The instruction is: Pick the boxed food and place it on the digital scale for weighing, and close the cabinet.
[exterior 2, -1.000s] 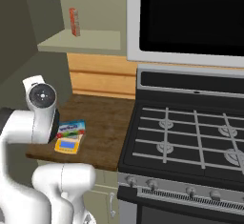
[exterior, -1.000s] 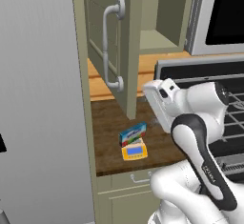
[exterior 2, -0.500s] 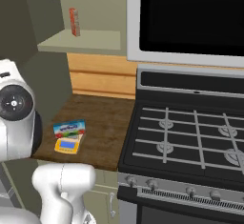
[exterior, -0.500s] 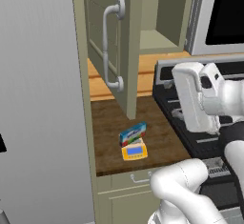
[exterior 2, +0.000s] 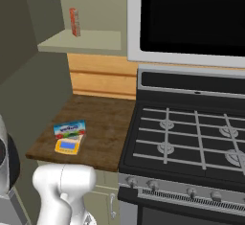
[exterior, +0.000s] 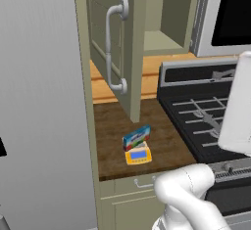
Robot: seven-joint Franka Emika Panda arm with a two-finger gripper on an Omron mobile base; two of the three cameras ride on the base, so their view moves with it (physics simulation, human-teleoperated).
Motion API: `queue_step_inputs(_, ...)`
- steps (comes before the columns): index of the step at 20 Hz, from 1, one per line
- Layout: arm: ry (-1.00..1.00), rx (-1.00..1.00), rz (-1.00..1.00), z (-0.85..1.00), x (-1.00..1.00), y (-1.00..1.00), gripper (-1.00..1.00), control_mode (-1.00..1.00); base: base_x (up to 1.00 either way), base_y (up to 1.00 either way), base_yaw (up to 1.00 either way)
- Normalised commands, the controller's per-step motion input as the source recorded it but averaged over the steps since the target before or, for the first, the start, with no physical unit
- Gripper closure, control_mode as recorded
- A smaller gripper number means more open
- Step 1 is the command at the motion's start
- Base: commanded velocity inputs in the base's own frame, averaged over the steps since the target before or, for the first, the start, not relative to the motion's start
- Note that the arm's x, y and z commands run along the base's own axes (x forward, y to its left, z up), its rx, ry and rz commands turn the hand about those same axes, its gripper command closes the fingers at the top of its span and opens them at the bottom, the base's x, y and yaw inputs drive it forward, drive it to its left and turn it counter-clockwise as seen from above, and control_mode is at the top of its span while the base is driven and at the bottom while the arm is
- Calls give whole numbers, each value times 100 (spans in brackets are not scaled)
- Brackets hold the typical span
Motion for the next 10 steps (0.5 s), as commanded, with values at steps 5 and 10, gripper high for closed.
queue_step_inputs(5,0,32,3,4,-62,64,-100,-100,0,0,0)
queue_step_inputs(10,0,-1,0,0,-1,38,-100,-100,0,0,0)
